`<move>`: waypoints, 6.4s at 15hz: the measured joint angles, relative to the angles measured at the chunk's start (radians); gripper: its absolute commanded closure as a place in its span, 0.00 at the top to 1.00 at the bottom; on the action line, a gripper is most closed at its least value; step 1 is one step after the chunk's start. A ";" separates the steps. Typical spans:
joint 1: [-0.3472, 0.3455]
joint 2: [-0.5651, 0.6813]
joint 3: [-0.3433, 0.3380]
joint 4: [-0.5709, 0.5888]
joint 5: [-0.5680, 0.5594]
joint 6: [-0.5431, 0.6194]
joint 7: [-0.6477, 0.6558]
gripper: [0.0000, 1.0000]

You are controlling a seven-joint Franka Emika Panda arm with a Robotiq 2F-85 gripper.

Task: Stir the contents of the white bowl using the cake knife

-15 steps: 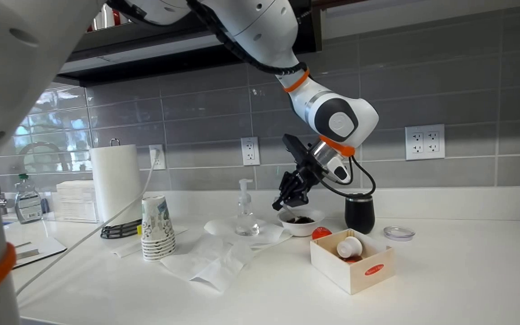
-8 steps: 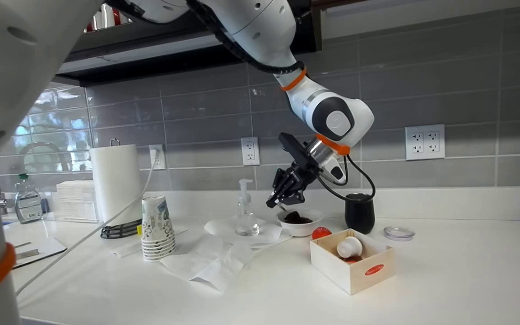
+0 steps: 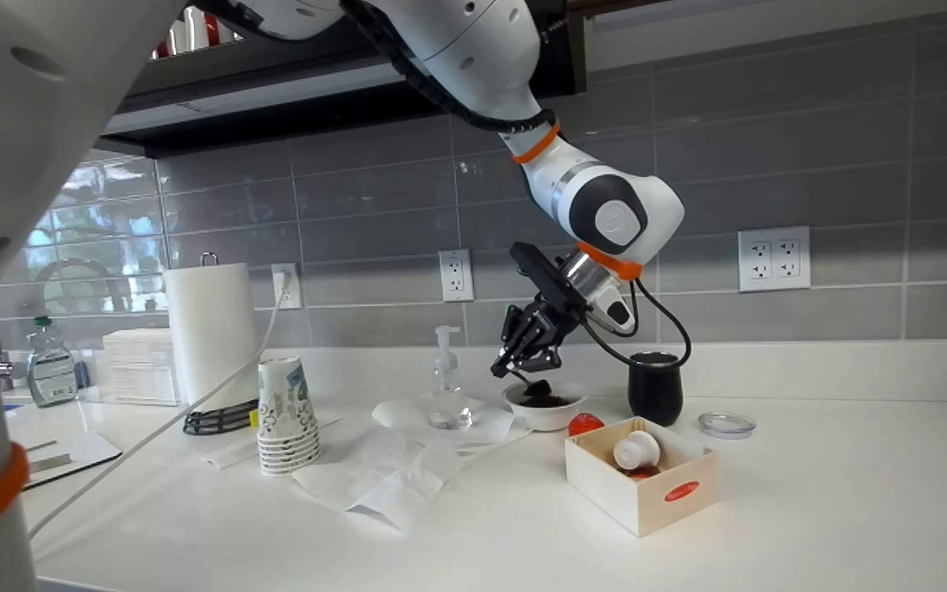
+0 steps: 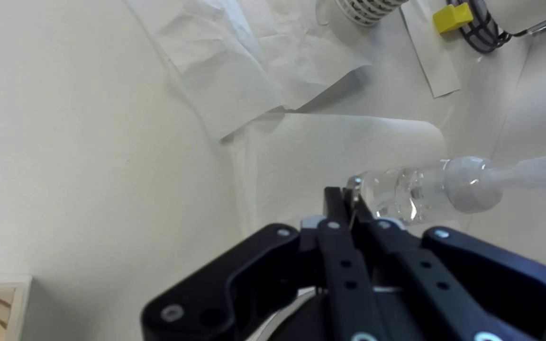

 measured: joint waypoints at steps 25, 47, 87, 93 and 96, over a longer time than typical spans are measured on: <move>-0.002 -0.014 0.019 -0.017 -0.013 -0.033 0.122 0.01; -0.017 0.052 -0.026 0.020 0.152 -0.016 0.159 0.01; 0.109 0.010 0.020 -0.140 0.036 0.301 0.170 0.66; 0.109 -0.012 0.021 -0.159 0.036 0.318 0.169 1.00; 0.109 -0.042 0.021 -0.187 0.035 0.342 0.159 1.00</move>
